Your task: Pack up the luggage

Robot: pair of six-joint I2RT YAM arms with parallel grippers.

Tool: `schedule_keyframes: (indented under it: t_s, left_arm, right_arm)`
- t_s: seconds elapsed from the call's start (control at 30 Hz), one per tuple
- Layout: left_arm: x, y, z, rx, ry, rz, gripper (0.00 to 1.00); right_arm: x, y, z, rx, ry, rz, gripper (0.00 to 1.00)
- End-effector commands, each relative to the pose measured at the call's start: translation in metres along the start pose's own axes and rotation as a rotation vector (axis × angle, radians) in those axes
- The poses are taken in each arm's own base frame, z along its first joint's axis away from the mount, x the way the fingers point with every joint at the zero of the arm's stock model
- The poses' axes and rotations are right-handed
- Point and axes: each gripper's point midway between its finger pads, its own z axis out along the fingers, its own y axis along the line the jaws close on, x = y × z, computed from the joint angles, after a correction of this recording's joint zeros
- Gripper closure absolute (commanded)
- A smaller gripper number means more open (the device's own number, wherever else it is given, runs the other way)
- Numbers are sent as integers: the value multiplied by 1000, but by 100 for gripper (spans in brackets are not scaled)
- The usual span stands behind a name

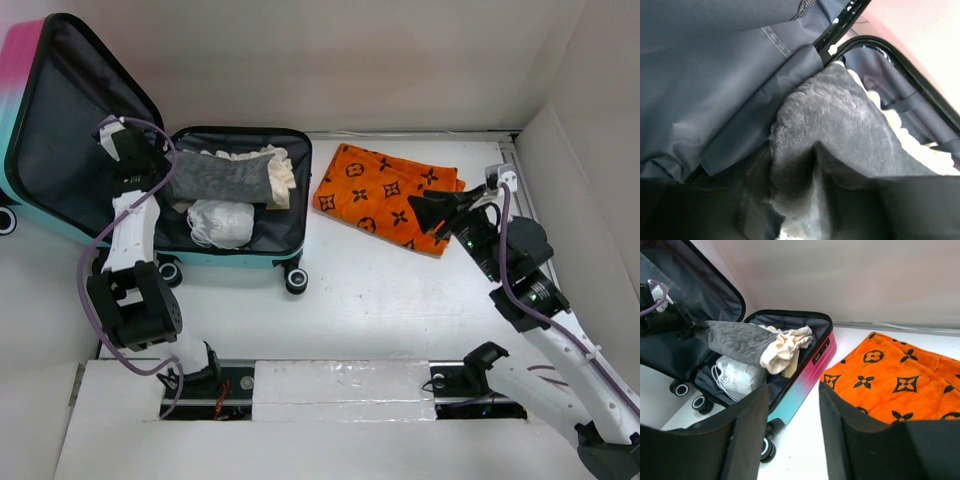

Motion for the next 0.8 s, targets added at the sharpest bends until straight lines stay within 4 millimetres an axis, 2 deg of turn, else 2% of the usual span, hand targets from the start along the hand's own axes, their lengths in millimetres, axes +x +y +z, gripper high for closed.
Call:
schedule_keyframes:
  t_s: [0.0,0.03,0.1,0.17,0.2,0.23,0.33,0.37,0.43,0.47,0.53,0.57,0.6,0.67,0.7,0.77]
  left_arm:
    - [-14,-9,-9,43,-44,-44,49]
    - [-23,-16,-14,77,-68,-52,42]
    - [-28,-35,-30,139,-92,-58,31]
    - [-46,-62,-62,248,-149,-63,19]
    - [-50,-72,-74,290,-164,-63,19]
    - [-58,-94,-101,362,-195,-49,17]
    - [-74,-134,-148,467,-268,-27,17]
    - [-55,-164,-172,554,-239,-5,17]
    - [-40,-192,-200,623,-235,11,21]
    - [-12,-221,-225,709,-183,32,22]
    - [26,-247,-242,754,-137,56,23]
    - [46,-252,-243,729,-125,62,26]
    - [85,-272,-259,767,-71,100,26]
    - [121,-285,-261,740,-42,116,27]
    - [167,-296,-260,714,19,177,29]
    - [206,-305,-255,658,66,221,31]
  right_arm:
    - [-2,7,0,-37,-20,-6,49]
    - [-2,7,0,-37,-20,-6,45]
    - [3,3,3,-21,-3,-15,42]
    - [9,1,7,-15,16,-15,37]
    - [13,-2,7,-2,21,-15,37]
    - [17,-3,7,1,30,-15,36]
    - [24,-14,10,52,36,-8,36]
    - [26,-16,12,66,42,4,36]
    - [36,-23,14,94,65,2,44]
    - [34,-27,14,117,57,10,50]
    - [39,-33,13,151,63,22,82]
    - [44,-38,12,173,67,29,91]
    - [46,-39,10,174,70,29,96]
    - [47,-44,3,201,71,26,98]
    - [47,-48,-1,223,63,25,95]
    - [48,-53,-7,245,62,22,91]
